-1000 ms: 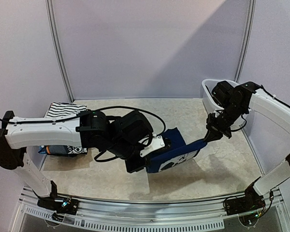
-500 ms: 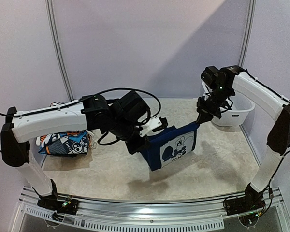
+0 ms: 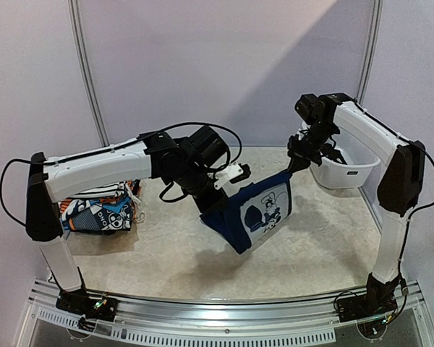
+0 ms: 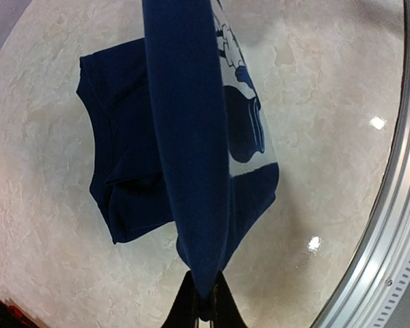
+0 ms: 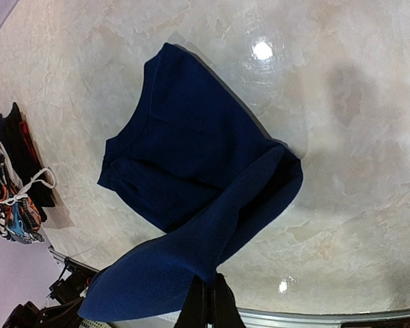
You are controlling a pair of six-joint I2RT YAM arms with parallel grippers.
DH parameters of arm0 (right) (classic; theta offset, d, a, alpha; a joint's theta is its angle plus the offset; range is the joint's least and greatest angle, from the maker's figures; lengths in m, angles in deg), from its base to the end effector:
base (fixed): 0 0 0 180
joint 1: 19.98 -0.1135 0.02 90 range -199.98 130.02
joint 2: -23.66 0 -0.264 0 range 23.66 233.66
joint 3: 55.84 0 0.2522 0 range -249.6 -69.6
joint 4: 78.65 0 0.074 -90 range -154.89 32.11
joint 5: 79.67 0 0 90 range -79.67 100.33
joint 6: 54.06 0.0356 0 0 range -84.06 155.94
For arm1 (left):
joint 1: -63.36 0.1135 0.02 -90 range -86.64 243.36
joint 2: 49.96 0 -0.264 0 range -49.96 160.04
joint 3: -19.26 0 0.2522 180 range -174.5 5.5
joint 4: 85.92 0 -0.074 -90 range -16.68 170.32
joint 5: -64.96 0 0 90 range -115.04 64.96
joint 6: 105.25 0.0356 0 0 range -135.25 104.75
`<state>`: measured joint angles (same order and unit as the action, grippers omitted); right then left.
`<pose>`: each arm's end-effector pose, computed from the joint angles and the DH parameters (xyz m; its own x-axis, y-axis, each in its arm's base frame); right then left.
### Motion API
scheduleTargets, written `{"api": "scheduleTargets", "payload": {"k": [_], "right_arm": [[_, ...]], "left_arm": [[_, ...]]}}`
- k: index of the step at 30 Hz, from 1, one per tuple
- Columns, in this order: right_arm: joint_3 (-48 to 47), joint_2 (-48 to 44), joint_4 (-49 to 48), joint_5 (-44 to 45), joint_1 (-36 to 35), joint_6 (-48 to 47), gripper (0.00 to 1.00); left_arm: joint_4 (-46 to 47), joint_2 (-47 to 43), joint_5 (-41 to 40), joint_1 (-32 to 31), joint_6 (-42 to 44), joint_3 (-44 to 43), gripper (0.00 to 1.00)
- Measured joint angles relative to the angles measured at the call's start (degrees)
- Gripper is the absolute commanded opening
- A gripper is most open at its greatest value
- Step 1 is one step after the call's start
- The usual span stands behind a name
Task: Fold and stack the mixed laundry pile
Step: Fold the 2/3-rectangle-folded T-shirt at the center of the board.
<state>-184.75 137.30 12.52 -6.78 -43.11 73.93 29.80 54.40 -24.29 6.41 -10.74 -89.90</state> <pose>0.3596 0.1650 0.3170 -0.9746 0.2234 -0.0164 0.2012 0.9050 0.3748 0.2136 -0.3292 0.2959 -0.4022 0.7623 -0.5072 0.8761 0.4813 0.0287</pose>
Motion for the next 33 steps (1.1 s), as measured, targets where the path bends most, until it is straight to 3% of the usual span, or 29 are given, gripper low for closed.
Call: {"api": "scheduleTargets", "payload": {"k": [33], "right_arm": [[-11.6, 18.6, -6.7, -7.8, 0.7, -4.6, 0.0]], "left_arm": [[1.9, 9.3, 3.1, 9.6, -9.0, 0.0, 0.0]]}}
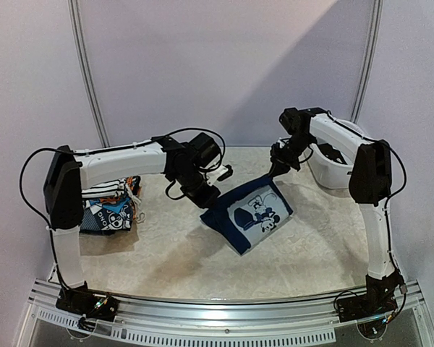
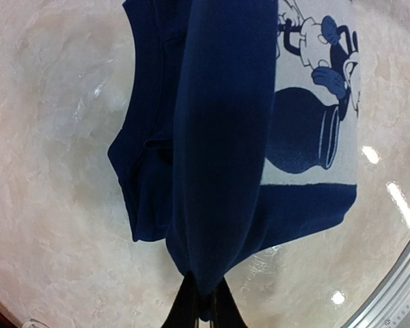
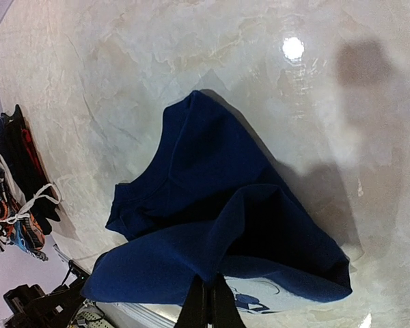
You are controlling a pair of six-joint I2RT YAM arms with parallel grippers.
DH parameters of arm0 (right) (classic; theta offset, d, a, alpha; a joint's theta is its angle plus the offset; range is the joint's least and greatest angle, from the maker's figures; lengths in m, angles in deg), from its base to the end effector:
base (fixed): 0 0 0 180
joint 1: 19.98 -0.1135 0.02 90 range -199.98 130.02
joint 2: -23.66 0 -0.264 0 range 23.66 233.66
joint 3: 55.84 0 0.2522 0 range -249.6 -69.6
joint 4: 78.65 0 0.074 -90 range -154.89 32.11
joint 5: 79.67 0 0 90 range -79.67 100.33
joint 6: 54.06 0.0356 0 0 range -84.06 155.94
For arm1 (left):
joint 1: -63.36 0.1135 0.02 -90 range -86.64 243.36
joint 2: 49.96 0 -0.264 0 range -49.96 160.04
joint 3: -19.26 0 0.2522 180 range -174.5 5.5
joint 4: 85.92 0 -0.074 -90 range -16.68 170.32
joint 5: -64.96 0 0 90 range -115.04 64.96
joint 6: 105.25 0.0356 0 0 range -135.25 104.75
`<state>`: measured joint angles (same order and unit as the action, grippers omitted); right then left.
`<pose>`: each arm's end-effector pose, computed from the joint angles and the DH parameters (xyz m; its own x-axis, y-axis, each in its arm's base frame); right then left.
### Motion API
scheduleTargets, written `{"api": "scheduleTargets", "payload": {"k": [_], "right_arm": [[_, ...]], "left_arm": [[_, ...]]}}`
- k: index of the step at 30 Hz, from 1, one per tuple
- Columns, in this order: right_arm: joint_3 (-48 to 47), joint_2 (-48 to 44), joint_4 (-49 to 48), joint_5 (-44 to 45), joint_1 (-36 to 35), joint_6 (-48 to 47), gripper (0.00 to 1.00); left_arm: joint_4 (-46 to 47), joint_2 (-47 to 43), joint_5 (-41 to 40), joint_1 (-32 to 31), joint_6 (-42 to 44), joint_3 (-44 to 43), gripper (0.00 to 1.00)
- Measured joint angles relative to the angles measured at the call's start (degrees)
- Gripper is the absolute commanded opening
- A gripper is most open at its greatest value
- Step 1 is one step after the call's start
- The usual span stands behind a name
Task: Fold and stack the mixed laundry pile
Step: Fold the 2/3-rectangle-folded T-shirt at the center of the board.
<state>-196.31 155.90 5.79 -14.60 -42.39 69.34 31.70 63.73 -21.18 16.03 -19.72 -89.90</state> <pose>0.4310 0.1940 0.2418 -0.9910 0.1313 0.0263 0.1281 0.8717 0.4730 0.2832 -0.3108 0.2346 -0.6802 0.6231 -0.3862 0.7006 0.7075 -0.0923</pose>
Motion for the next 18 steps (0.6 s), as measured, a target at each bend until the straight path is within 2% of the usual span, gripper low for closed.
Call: {"api": "scheduleTargets", "payload": {"k": [18], "right_arm": [[-1.9, 5.9, -6.4, -3.9, 0.0, -0.1, 0.0]], "left_arm": [[1.3, 3.9, 0.0, 3.3, -3.0, 0.7, 0.0]]}}
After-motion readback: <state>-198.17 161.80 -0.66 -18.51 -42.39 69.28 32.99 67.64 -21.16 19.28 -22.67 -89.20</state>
